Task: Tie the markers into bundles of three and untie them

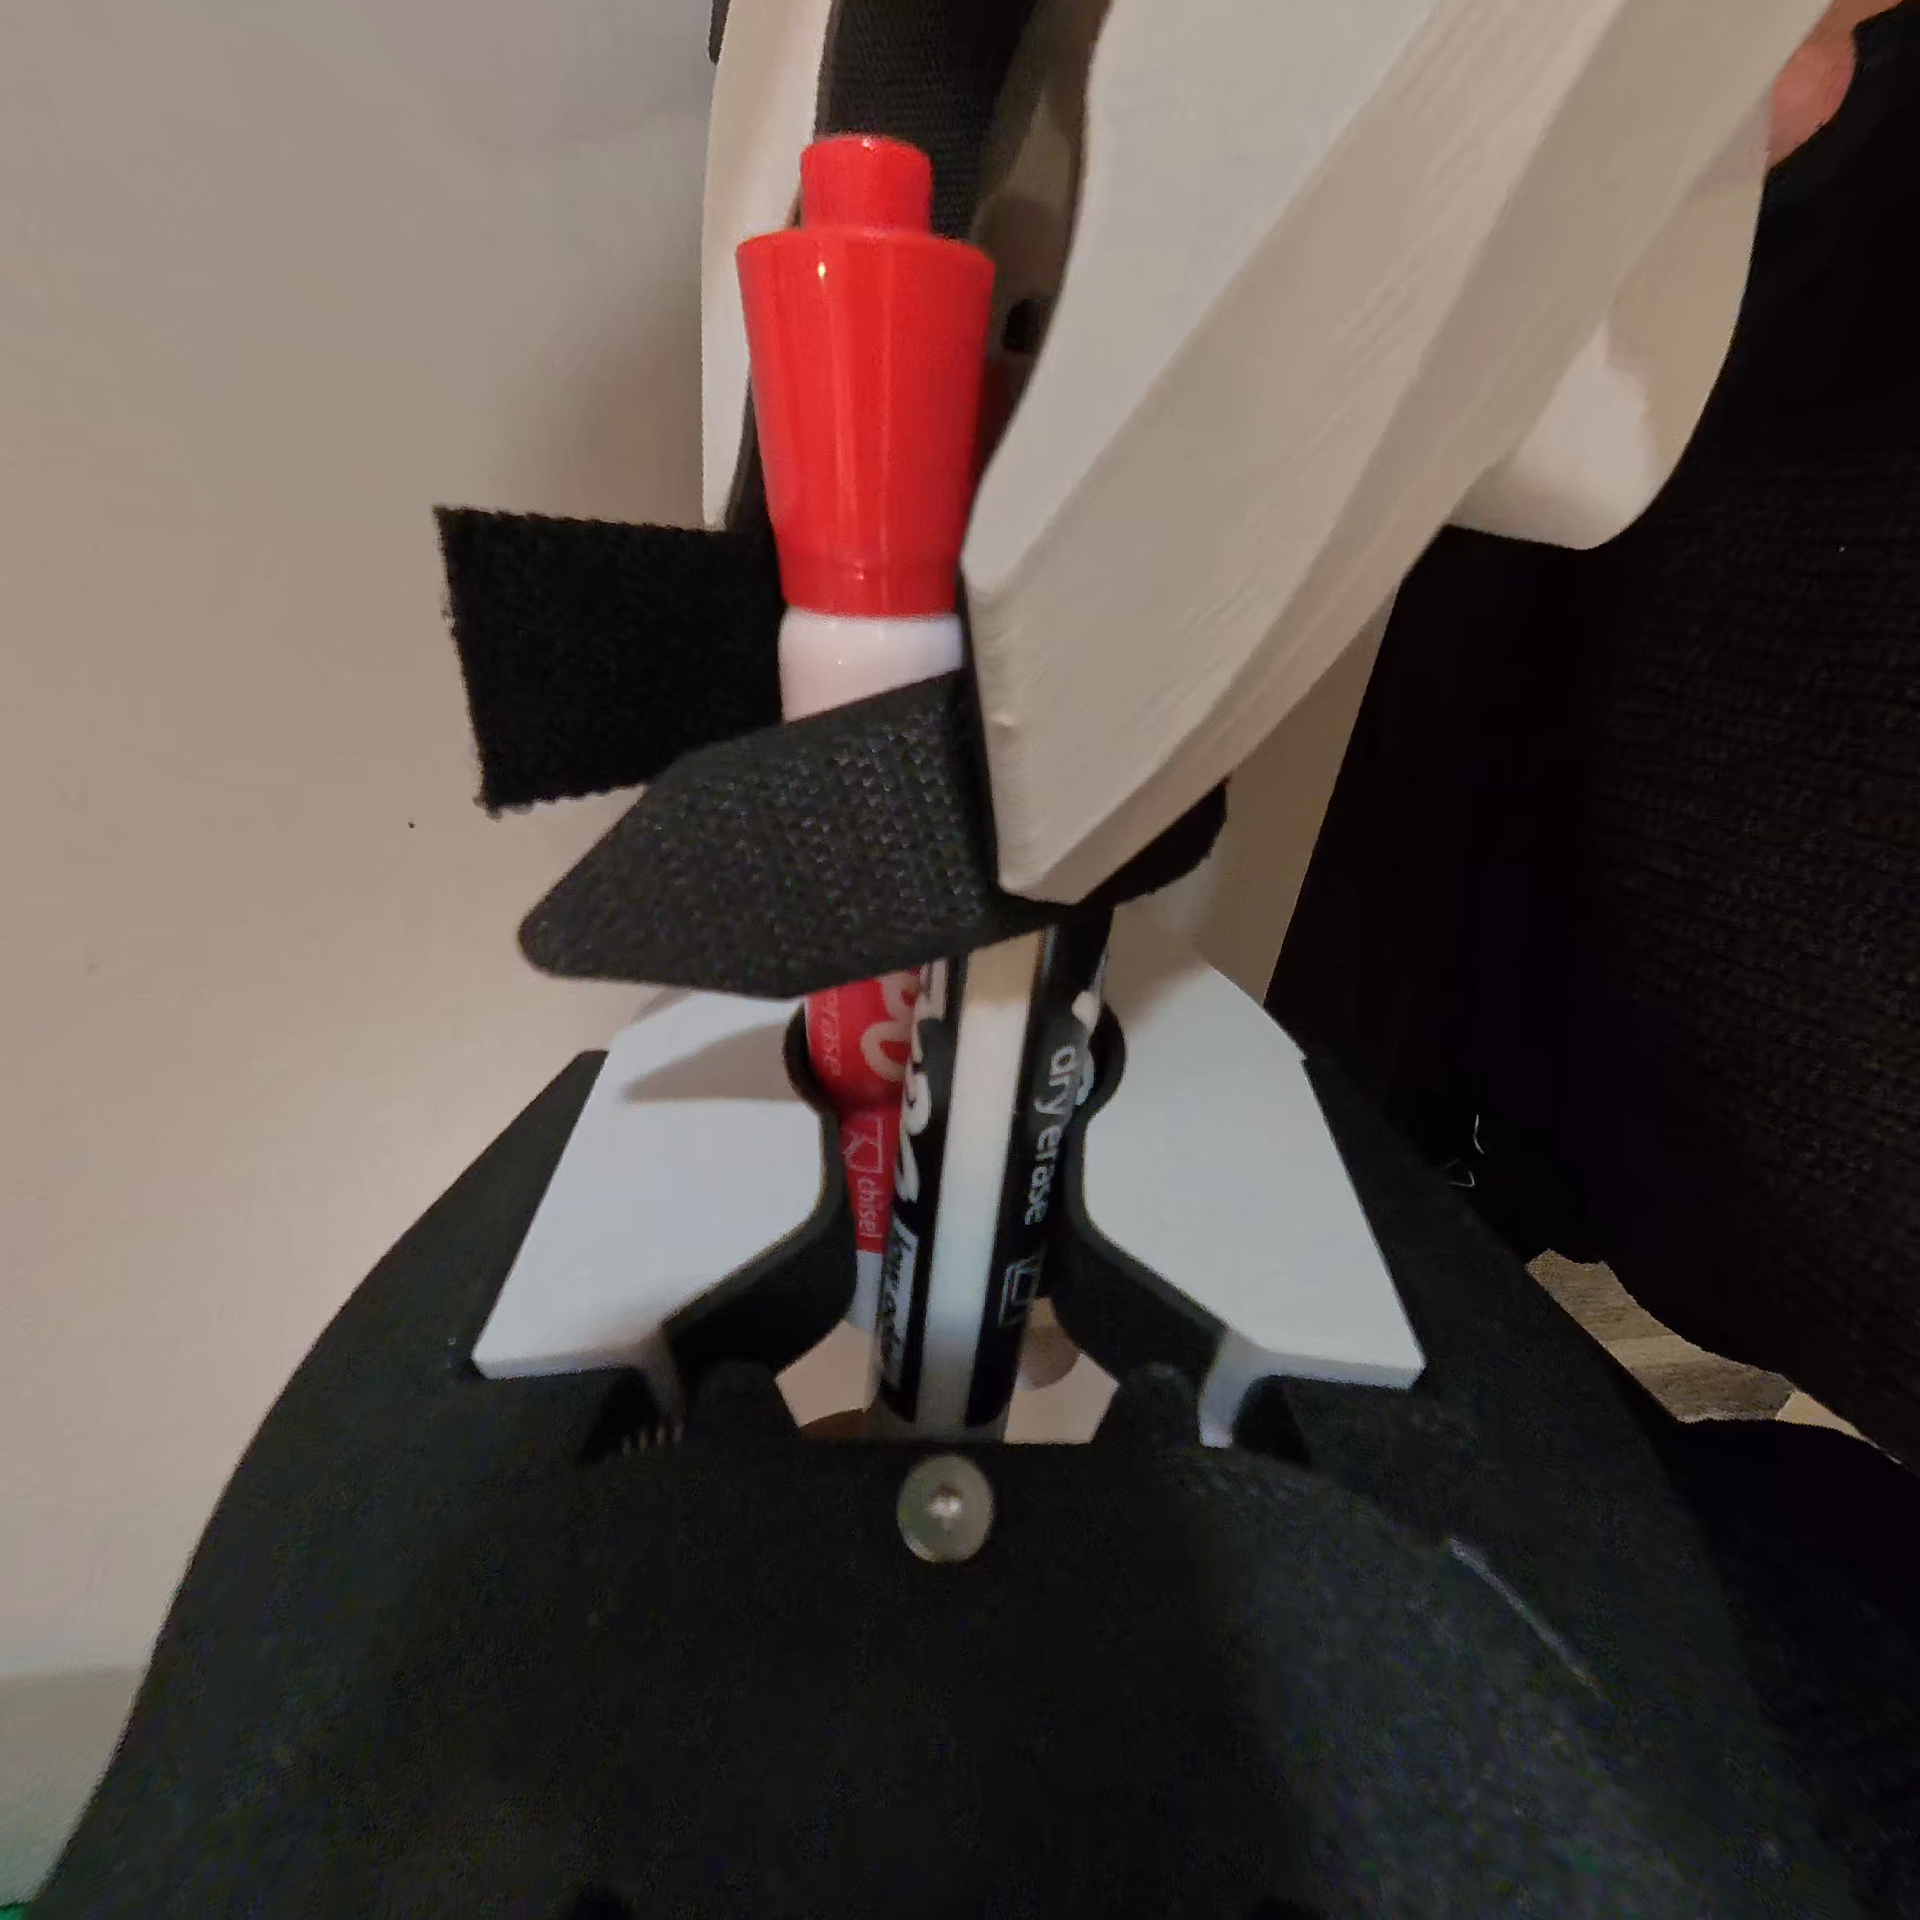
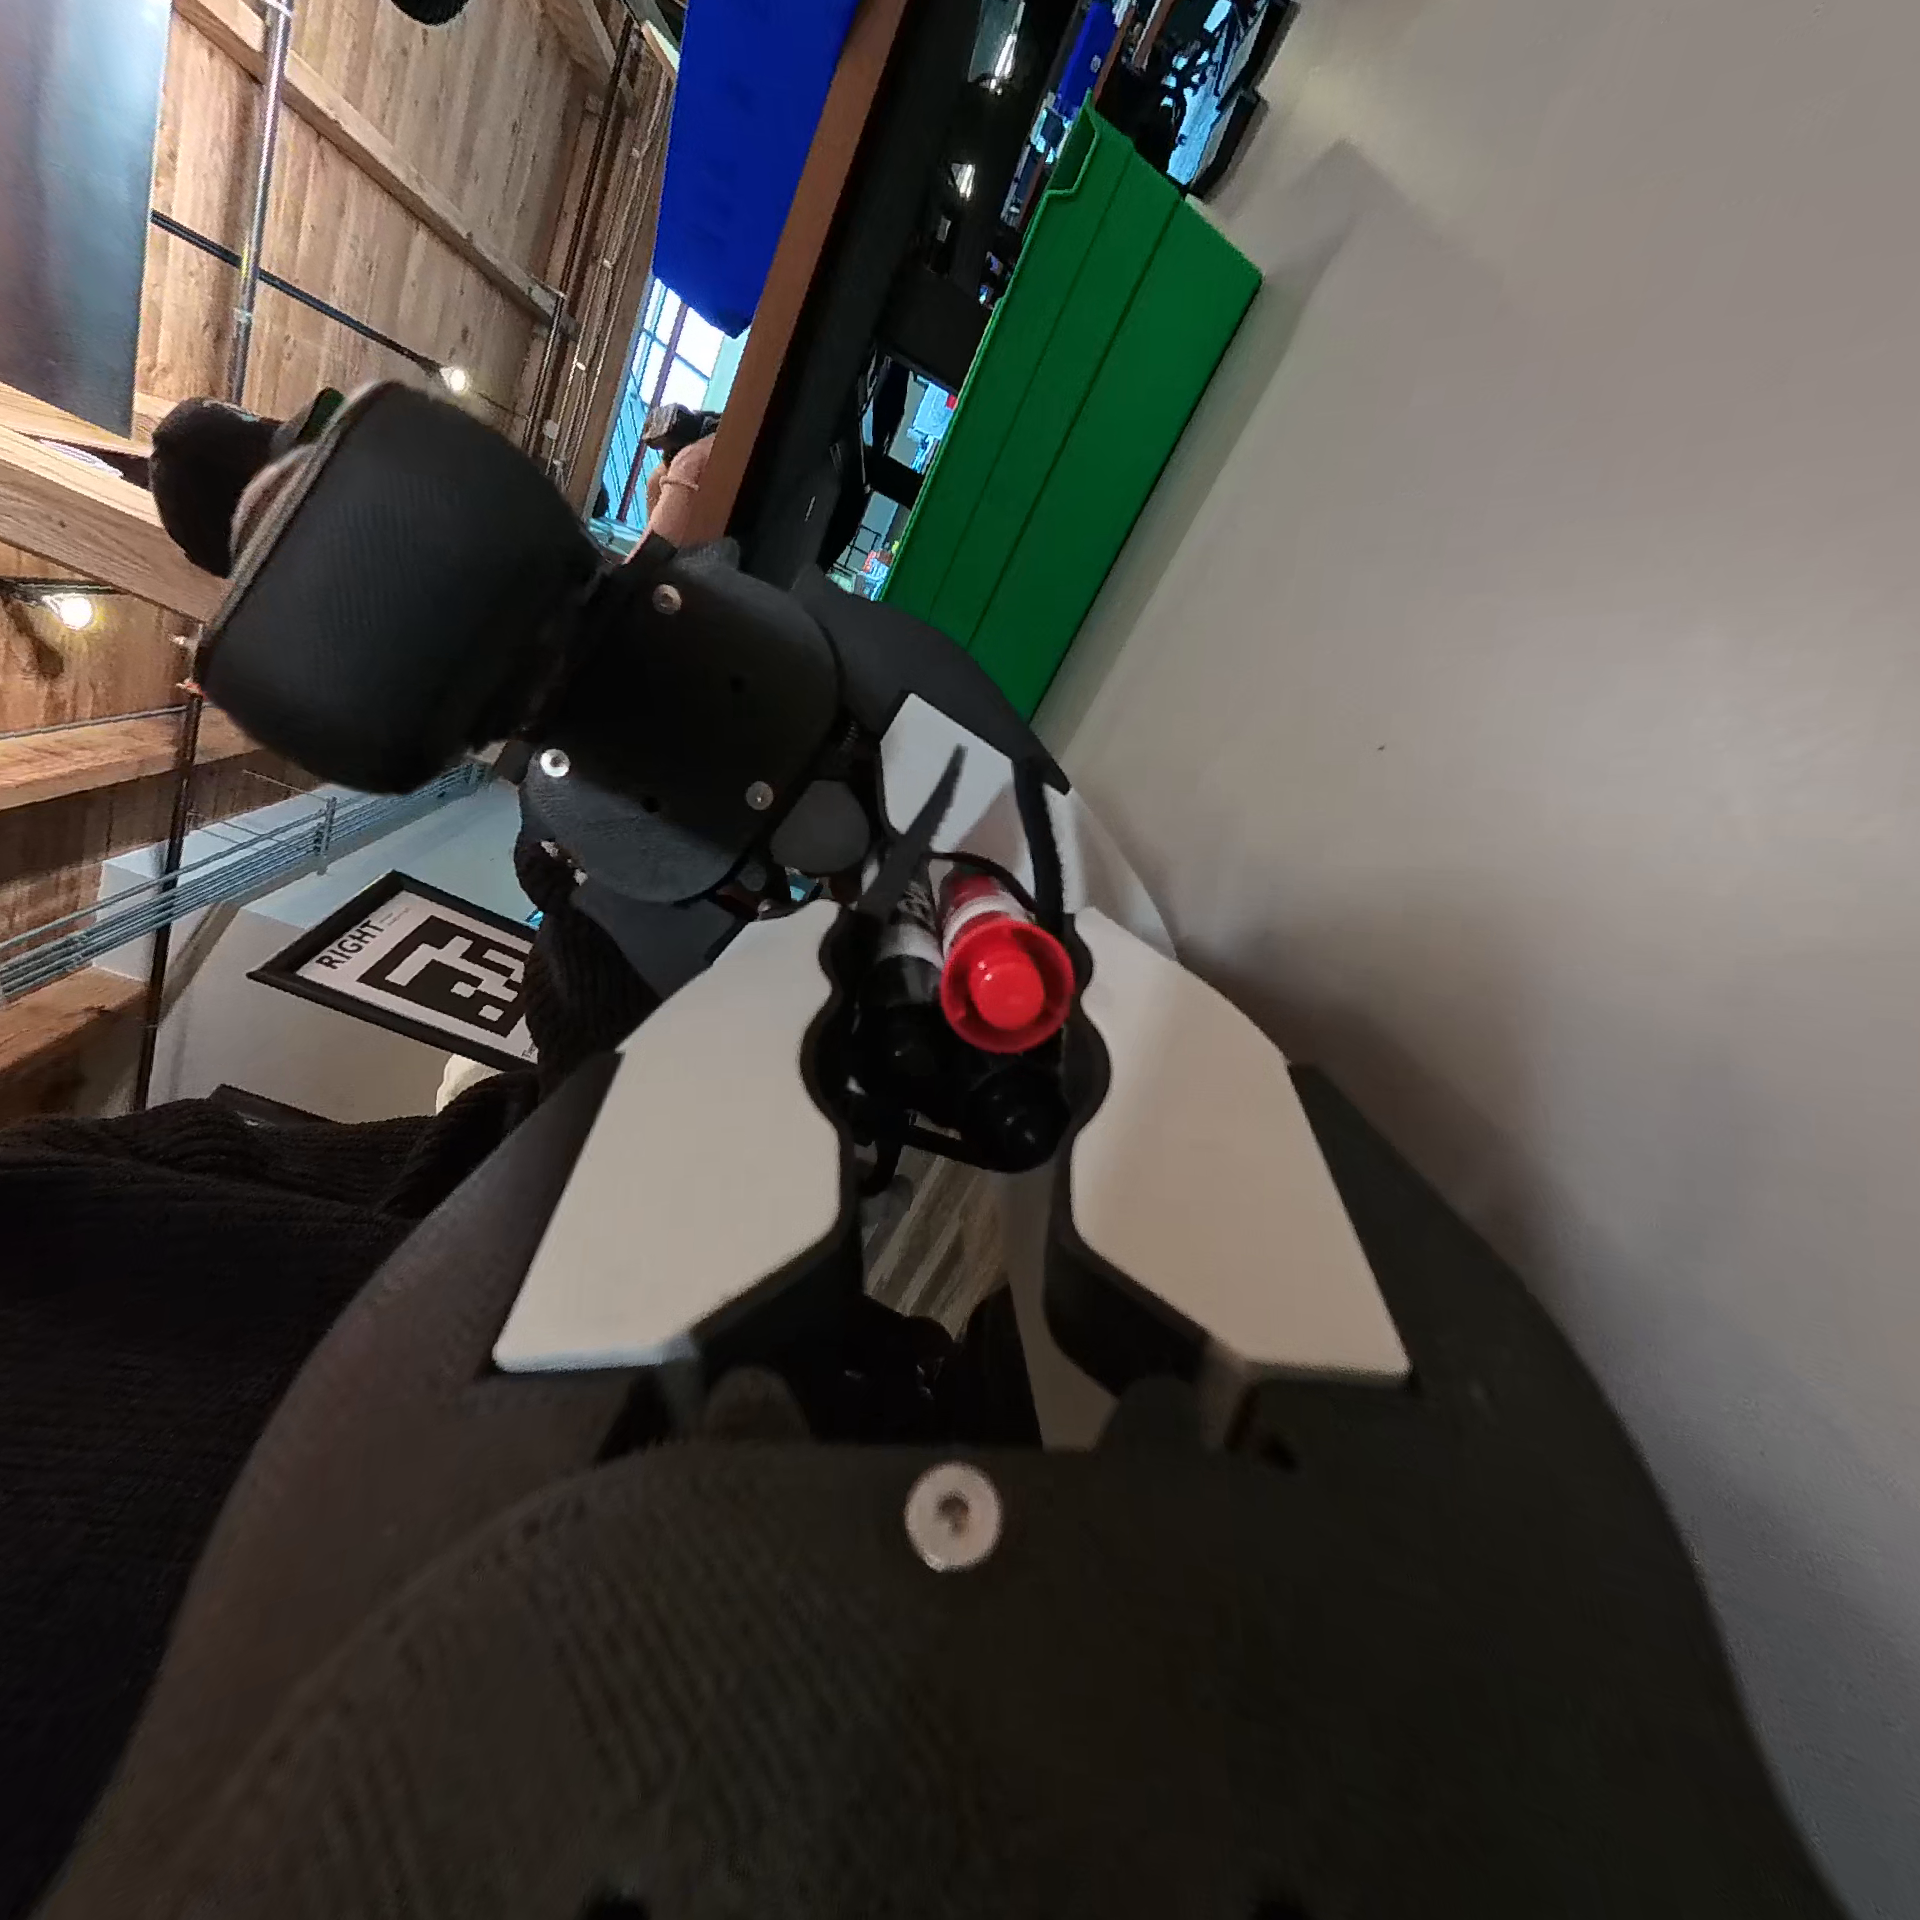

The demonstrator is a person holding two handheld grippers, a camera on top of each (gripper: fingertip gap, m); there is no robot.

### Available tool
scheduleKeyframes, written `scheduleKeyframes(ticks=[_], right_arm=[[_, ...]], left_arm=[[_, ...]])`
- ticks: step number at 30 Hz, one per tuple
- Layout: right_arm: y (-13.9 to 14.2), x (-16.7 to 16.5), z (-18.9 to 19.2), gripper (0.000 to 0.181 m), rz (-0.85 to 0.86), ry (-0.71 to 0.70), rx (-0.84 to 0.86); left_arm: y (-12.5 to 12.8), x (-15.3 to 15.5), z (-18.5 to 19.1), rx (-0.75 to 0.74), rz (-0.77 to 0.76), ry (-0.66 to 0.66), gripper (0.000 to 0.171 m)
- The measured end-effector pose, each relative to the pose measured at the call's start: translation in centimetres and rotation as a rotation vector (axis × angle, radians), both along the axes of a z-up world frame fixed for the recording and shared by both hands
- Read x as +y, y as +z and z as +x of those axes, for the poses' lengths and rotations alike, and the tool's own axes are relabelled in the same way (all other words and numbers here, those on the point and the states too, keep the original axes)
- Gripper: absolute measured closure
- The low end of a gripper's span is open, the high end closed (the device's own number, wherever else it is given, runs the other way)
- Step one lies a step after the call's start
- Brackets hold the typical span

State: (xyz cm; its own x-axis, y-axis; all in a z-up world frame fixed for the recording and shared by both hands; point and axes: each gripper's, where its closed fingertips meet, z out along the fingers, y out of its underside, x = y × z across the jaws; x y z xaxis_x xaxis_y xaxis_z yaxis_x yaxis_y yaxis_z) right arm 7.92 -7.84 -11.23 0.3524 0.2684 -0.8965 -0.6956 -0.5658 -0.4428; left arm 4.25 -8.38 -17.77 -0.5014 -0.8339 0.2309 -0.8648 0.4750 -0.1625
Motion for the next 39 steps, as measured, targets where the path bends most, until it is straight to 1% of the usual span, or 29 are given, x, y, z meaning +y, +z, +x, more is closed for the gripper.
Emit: scheduleKeyframes(ticks=[11,22,30,39], right_arm=[[-0.3,0.1,0.1,0.147,-0.022,-0.010,-0.006],[-0.1,0.1,0.0,0.151,-0.044,-0.009,-0.025],[0.6,-0.2,0.5,0.151,0.002,-0.022,0.008],[0.7,-0.2,0.7,0.149,-0.018,-0.043,0.020]], left_arm=[[-0.2,-0.1,-0.1,0.011,-0.004,0.001,0.129],[0.0,-0.5,-0.3,0.016,-0.054,0.000,0.129],[0.5,-0.4,0.3,-0.015,0.011,-0.011,0.128],[0.7,-0.4,0.3,-0.024,0.019,-0.016,0.128]])
